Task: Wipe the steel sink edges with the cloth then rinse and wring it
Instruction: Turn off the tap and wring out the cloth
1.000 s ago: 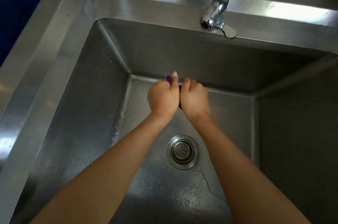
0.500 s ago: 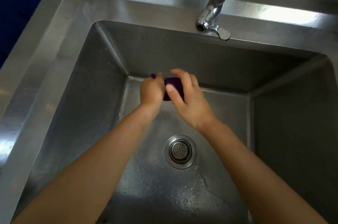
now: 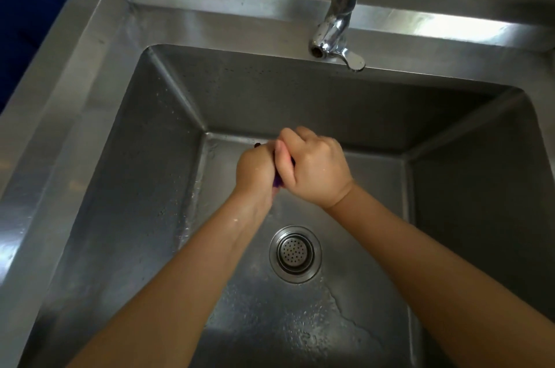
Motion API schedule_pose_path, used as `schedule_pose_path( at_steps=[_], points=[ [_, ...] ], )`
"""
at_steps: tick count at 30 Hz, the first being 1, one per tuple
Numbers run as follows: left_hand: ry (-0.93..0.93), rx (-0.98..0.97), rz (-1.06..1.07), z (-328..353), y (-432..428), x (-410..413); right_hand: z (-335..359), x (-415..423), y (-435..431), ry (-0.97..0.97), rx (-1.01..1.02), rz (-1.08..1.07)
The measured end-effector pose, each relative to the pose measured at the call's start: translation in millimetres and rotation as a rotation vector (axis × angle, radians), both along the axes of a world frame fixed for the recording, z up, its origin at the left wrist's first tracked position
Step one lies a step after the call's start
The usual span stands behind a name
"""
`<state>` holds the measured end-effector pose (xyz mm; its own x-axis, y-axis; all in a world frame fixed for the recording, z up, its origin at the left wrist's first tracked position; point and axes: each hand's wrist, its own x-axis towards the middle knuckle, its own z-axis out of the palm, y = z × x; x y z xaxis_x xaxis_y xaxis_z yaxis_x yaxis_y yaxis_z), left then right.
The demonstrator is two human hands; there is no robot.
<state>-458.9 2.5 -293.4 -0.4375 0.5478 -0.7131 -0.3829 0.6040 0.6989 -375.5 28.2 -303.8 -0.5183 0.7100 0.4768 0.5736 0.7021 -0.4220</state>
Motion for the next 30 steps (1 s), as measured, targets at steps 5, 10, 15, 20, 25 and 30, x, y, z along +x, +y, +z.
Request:
schedule_pose_path(
  at_steps=[5, 10, 15, 20, 25, 30],
  points=[
    [0.277, 0.018, 0.094, -11, -10, 10, -2, -2, -14, 0.159, -0.18, -0.155],
    [0.42, 0.092, 0.06, 11, -8, 18, 5, 0, -16, 0.232, -0.227, -0.219],
    [0.423, 0.132, -0.029, 19, -12, 30, 9, 14, -17, 0.273, -0.223, -0.254],
    [0.479, 0.244, -0.13, 35, -4, 43, 22, 33, -13, 0.332, -0.163, -0.323],
    [0.434, 0.265, -0.212, 48, 1, 57, 40, 51, -10, 0.287, -0.15, -0.325],
    [0.393, 0.33, -0.262, 69, 5, 78, 70, 77, -12, 0.259, -0.135, -0.35]
  ],
)
